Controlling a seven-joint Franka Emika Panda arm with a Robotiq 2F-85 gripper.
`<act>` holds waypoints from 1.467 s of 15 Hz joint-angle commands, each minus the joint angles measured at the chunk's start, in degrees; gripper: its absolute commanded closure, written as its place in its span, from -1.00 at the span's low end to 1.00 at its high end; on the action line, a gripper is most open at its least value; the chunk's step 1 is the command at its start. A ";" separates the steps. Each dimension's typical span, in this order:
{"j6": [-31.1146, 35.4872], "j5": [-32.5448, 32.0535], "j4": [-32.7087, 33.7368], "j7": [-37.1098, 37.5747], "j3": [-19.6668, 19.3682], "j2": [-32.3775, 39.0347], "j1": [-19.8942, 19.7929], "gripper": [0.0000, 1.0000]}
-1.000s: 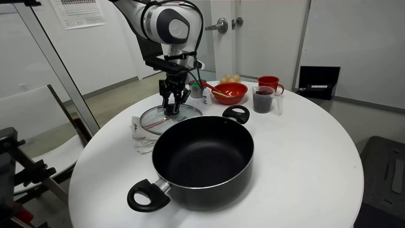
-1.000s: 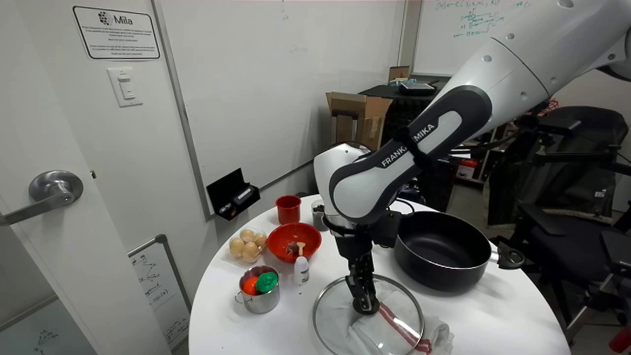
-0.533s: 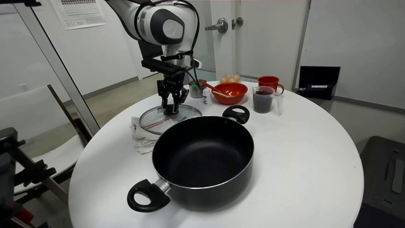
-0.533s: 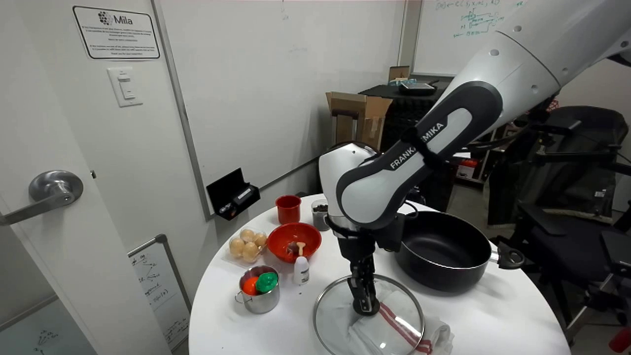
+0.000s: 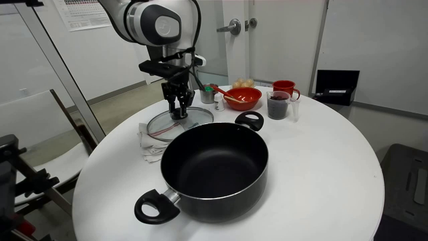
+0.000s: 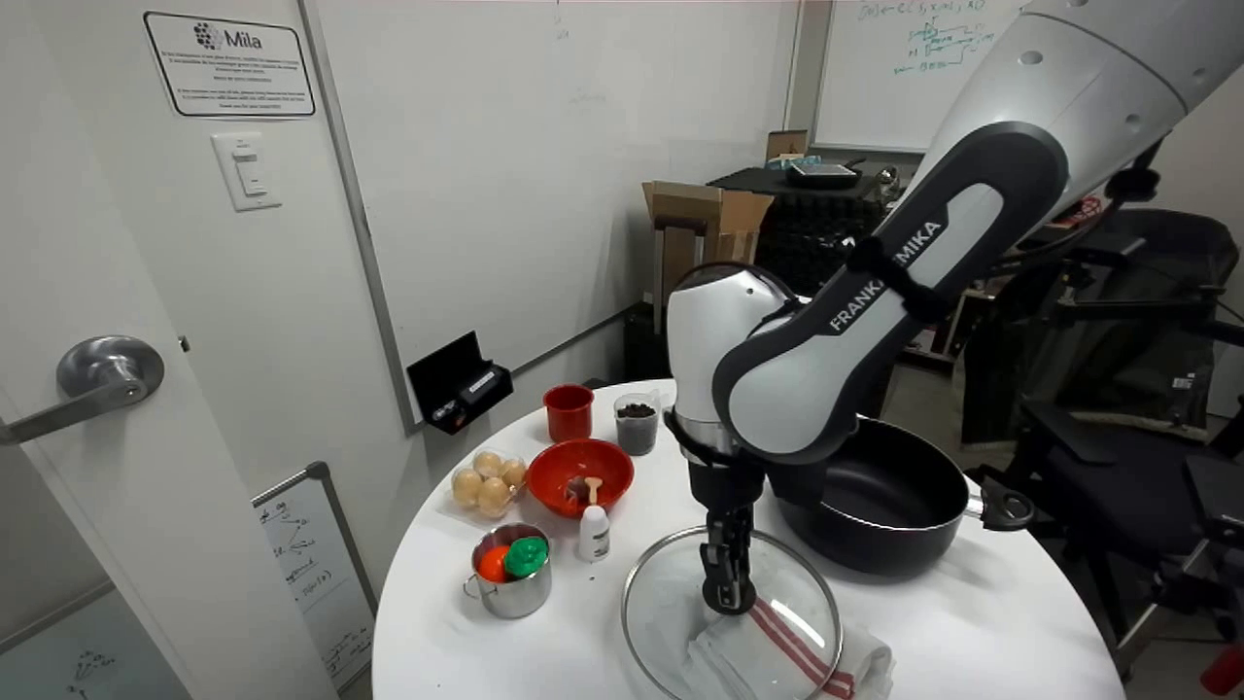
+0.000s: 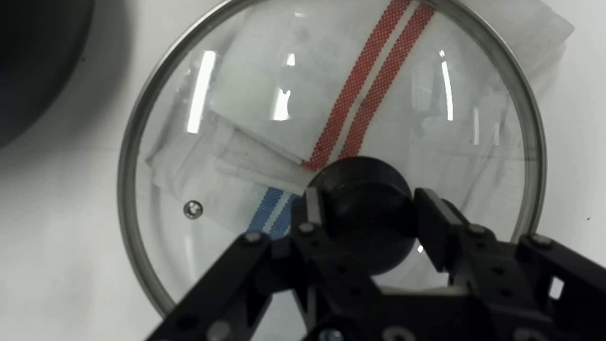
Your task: Put the lid on the pot
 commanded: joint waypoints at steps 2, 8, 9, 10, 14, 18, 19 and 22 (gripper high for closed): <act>5.90 -1.10 -10.06 2.98 -1.06 -7.75 1.15 0.50; 9.04 -2.31 -17.45 5.83 -2.57 -14.63 2.99 0.50; 9.13 -2.82 -18.49 6.46 -2.91 -15.83 3.47 0.50; 9.09 -3.32 -19.27 7.04 -3.21 -16.80 3.88 0.50; 8.60 -5.01 -21.51 9.06 -3.95 -19.83 4.62 0.50; 8.97 -4.59 -23.50 8.98 -3.89 -21.41 3.14 0.50; 9.27 -4.22 -24.16 8.77 -3.92 -21.73 2.50 0.50; 10.20 -3.32 -25.75 8.25 -3.94 -22.25 0.62 0.50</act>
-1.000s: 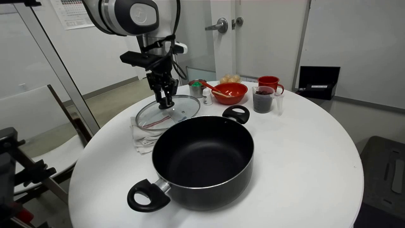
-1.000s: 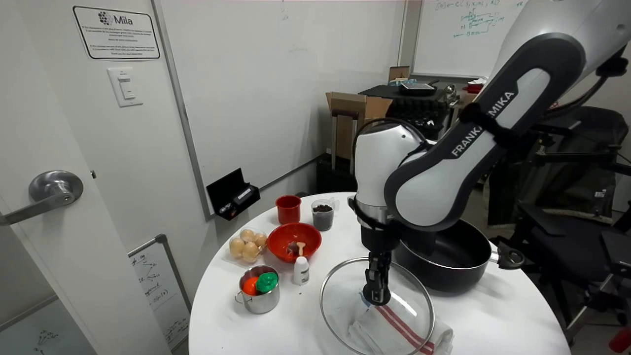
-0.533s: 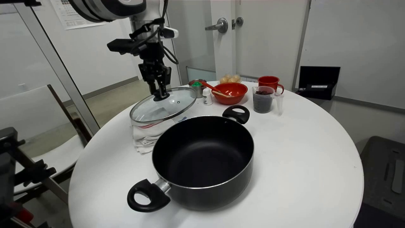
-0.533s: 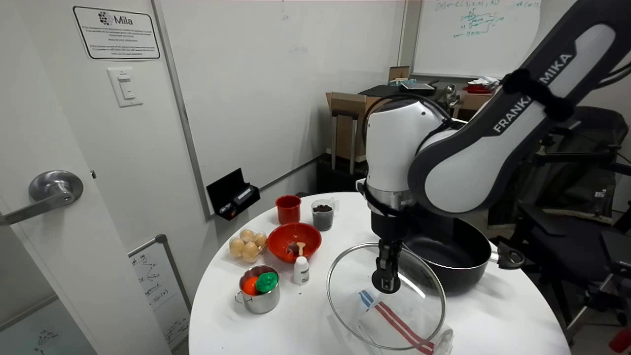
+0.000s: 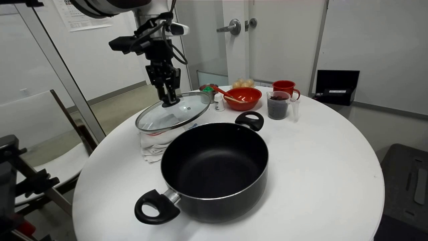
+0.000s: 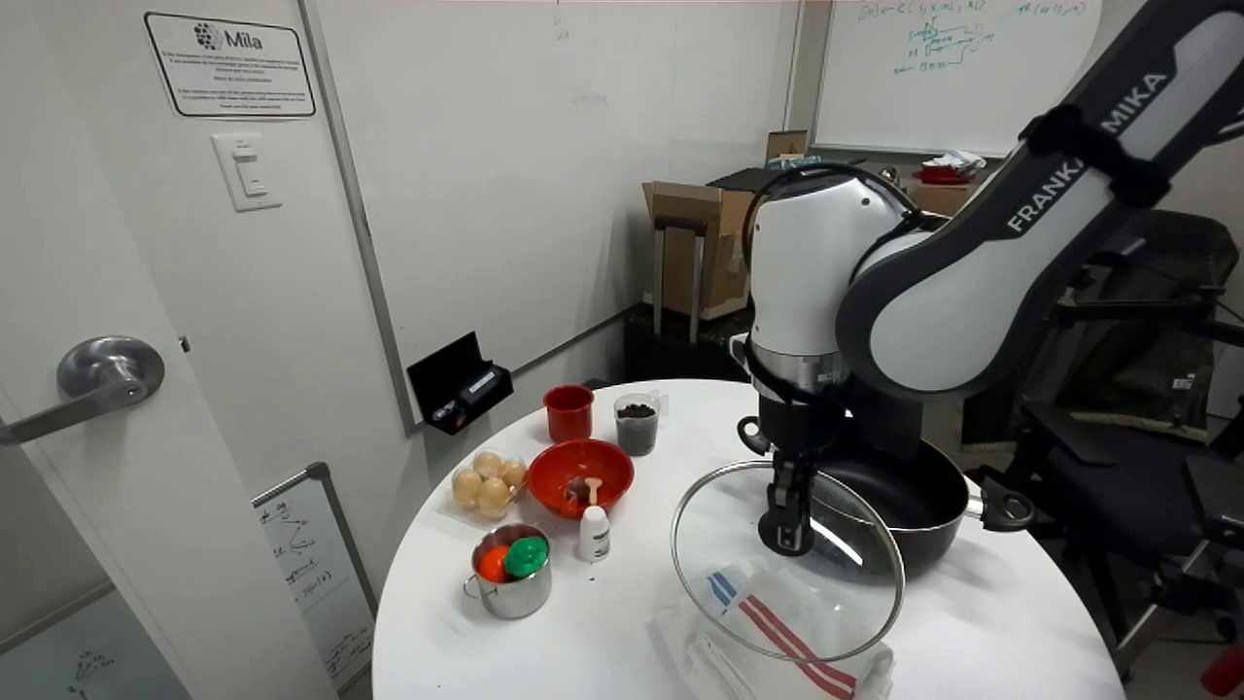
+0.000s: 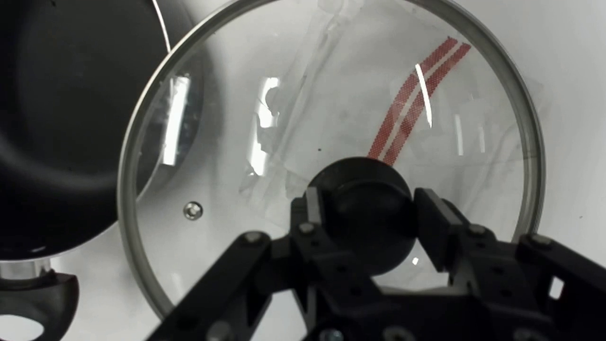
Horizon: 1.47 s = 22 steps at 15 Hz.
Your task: Put the lid on the pot
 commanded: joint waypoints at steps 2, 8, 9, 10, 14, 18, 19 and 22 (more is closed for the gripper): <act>3.12 1.45 -4.82 -0.09 -0.08 -3.51 -3.29 0.50; 5.03 3.22 -6.53 -1.07 0.01 -4.12 -7.94 0.50; 5.00 3.57 -6.54 -1.28 0.10 -4.13 -8.66 0.50; 5.00 4.05 -6.56 -1.51 0.23 -4.16 -9.35 0.50; 4.63 6.75 -6.42 -3.47 1.14 -4.36 -12.60 0.50; 3.48 9.71 -5.99 -5.93 1.90 -4.52 -15.72 0.50; 3.25 10.36 -5.88 -6.52 1.99 -4.49 -16.44 0.50; 2.61 12.26 -5.76 -8.14 2.22 -4.46 -18.48 0.50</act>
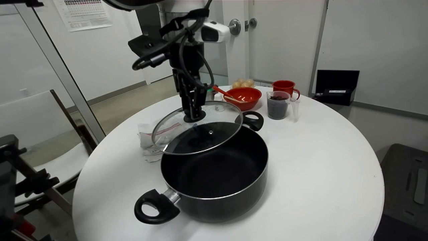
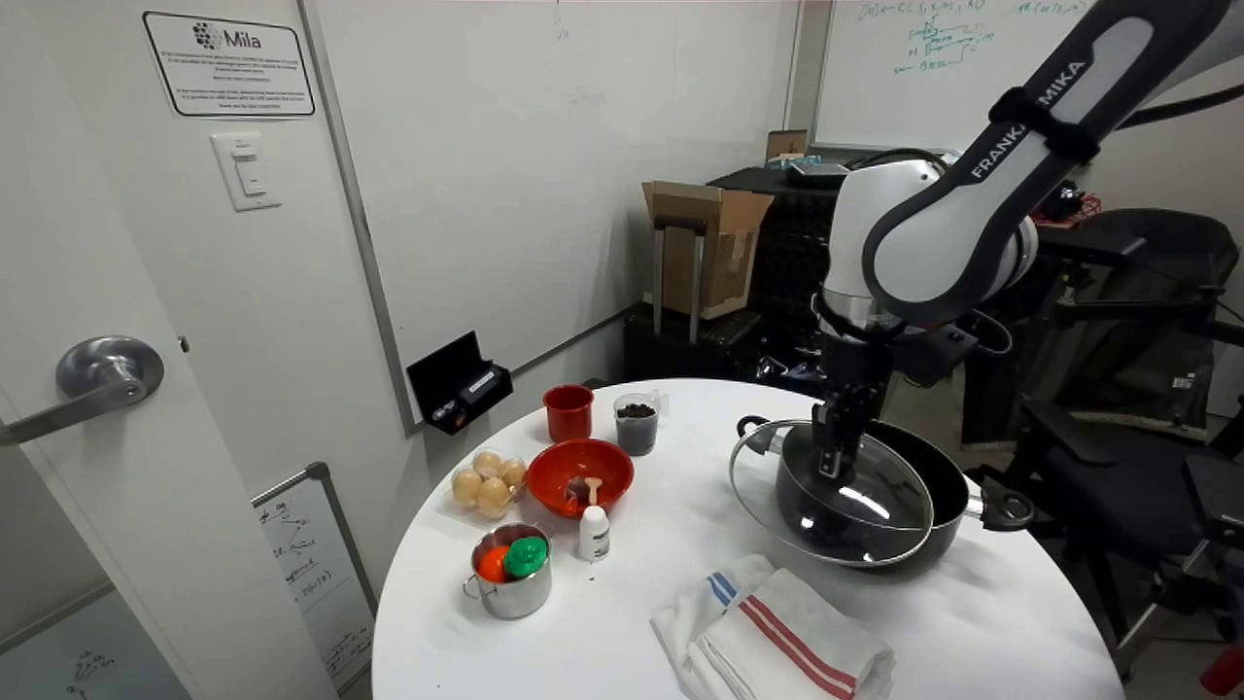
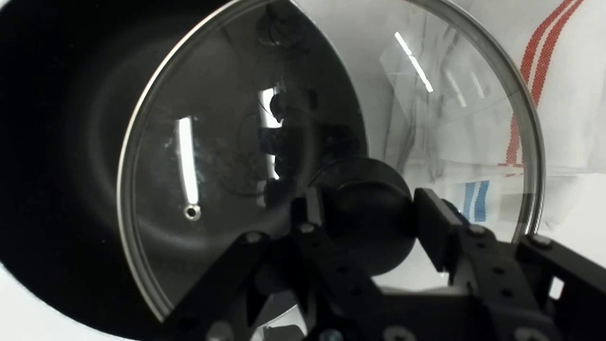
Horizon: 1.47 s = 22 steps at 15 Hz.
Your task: Put the lid on the pot
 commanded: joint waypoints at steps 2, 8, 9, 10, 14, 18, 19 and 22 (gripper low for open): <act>-1.67 4.00 -1.06 -3.73 1.08 -2.21 -3.59 0.50; -4.16 5.63 -0.54 -4.86 0.52 -2.12 -6.11 0.50; -4.78 5.85 -0.31 -4.98 0.47 -1.97 -6.55 0.50; -5.29 6.12 -0.12 -5.09 0.41 -1.85 -6.93 0.50; -6.79 7.50 0.40 -5.93 0.21 -1.51 -8.46 0.50; -7.64 8.27 0.88 -6.37 -0.36 -1.40 -9.32 0.50; -7.73 8.35 1.07 -6.42 -0.47 -1.33 -9.45 0.50; -8.51 8.17 2.05 -6.07 -1.00 -0.88 -9.57 0.50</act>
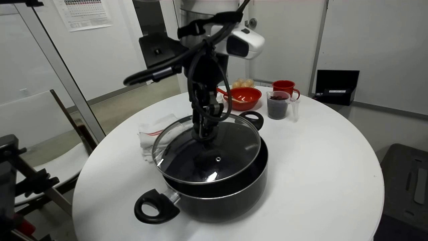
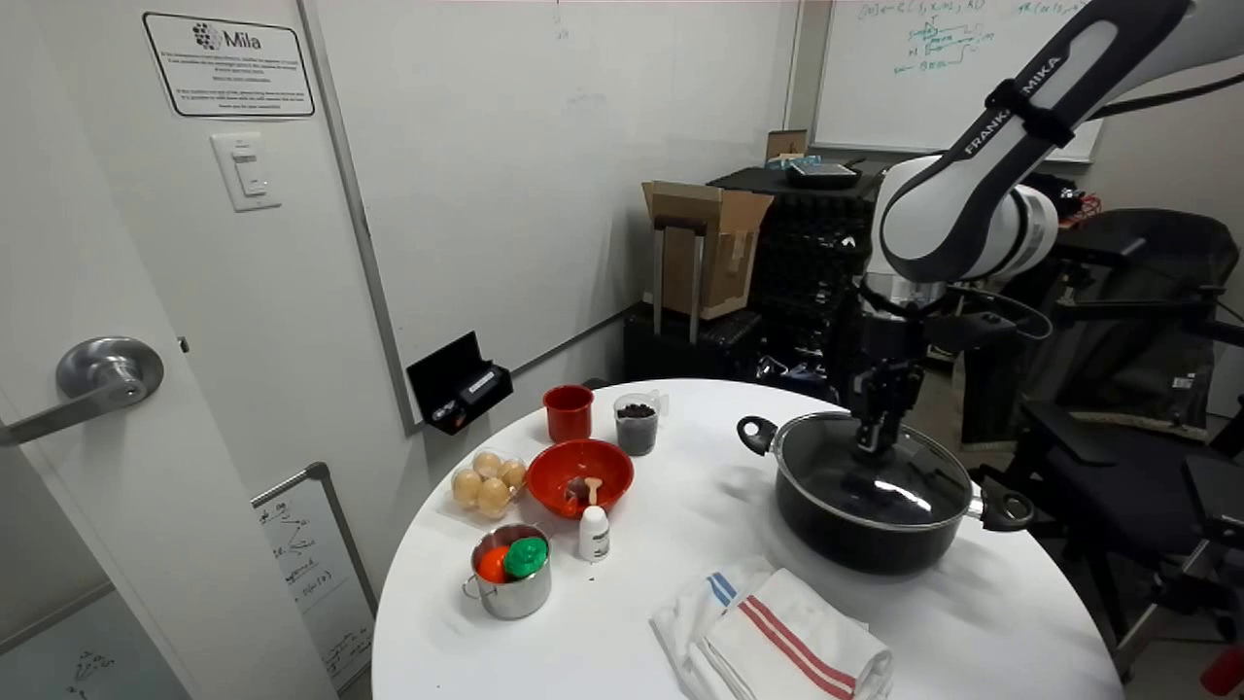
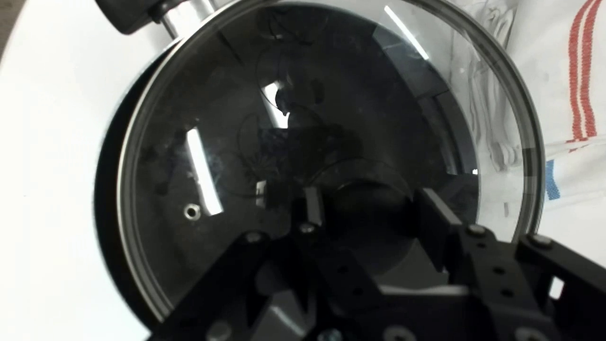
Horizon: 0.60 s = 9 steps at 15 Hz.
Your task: Put the lid on the pot
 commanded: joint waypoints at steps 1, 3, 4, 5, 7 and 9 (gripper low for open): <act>-2.80 1.78 1.64 -1.49 -0.51 -0.66 -0.28 0.50; -3.47 1.67 2.50 -1.42 -0.75 -0.21 -0.30 0.50; -3.88 1.67 2.98 -1.41 -0.87 0.05 -0.31 0.50; -4.26 1.64 3.44 -1.37 -1.00 0.32 -0.31 0.50; -4.82 1.66 4.20 -1.39 -1.19 0.80 -0.36 0.50; -5.17 1.77 4.88 -1.54 -1.28 1.36 -0.46 0.50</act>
